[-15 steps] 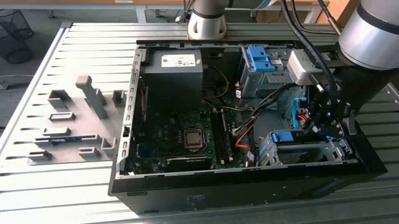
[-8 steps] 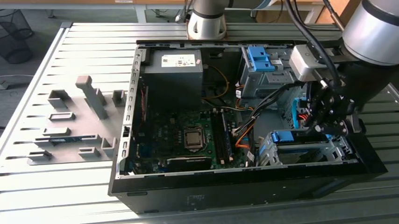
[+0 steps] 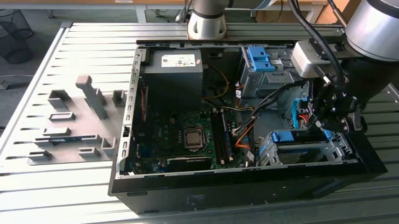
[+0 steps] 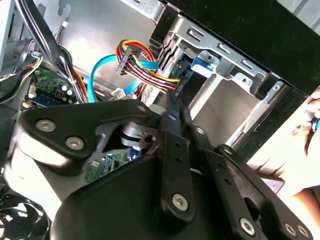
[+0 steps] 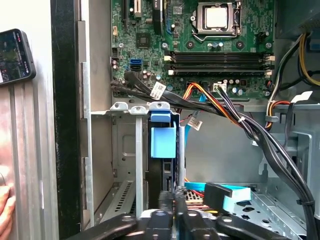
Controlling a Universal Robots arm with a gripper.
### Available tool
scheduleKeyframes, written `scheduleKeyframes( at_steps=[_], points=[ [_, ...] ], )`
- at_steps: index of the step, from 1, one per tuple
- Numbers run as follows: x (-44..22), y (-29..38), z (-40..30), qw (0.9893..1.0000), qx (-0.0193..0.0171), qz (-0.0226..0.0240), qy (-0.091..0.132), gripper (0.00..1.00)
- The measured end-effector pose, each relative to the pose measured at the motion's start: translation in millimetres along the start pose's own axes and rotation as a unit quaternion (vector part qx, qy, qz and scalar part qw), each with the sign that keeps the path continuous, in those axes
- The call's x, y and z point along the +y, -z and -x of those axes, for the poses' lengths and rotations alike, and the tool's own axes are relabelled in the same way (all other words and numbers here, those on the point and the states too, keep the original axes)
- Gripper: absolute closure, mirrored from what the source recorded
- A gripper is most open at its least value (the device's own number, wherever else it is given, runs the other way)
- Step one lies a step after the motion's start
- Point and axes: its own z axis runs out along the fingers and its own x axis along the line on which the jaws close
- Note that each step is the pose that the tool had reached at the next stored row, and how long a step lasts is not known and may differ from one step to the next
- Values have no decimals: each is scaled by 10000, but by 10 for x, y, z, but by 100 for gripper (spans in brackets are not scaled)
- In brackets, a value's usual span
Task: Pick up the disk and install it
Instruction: 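Insert the first disk wire, then insert the second disk wire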
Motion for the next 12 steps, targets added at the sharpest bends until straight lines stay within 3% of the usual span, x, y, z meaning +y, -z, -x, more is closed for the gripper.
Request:
scheduleKeyframes(
  at_steps=[2,12],
  points=[
    [0,0,0,10000,-1,0,0,89],
    [0,1,0,10000,-26,1,-1,89]
  ],
)
